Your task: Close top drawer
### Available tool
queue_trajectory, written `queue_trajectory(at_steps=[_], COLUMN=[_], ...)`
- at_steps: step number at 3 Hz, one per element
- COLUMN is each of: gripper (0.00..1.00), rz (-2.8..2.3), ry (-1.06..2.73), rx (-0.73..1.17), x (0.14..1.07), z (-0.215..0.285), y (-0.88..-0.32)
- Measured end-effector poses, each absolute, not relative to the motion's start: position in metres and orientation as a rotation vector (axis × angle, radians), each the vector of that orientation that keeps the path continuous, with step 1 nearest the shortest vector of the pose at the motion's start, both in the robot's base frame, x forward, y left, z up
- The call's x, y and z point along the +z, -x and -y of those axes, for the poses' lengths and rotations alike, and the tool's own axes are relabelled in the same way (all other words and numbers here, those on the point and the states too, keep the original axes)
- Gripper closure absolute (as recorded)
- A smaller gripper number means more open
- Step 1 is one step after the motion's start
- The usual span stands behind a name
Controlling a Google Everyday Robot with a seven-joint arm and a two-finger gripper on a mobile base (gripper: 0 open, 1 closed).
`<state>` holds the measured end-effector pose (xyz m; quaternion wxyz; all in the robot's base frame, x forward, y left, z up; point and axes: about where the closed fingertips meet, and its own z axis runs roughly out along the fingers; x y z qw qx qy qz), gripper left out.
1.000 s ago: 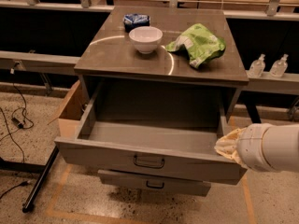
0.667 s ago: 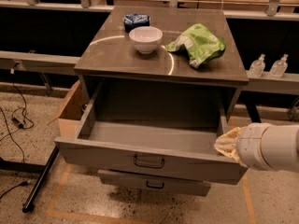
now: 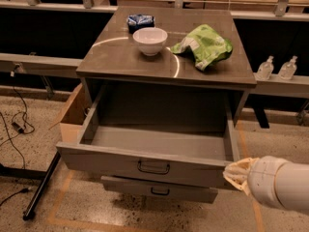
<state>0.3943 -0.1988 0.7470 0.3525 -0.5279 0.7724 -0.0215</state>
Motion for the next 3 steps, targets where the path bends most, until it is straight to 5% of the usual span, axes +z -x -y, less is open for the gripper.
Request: queue_trajectory(at_steps=[3], gripper=[1.0], rz=[-1.799], ry=[1.368], rx=[-0.016], x=[0.675], z=[0.148], y=[-0.384])
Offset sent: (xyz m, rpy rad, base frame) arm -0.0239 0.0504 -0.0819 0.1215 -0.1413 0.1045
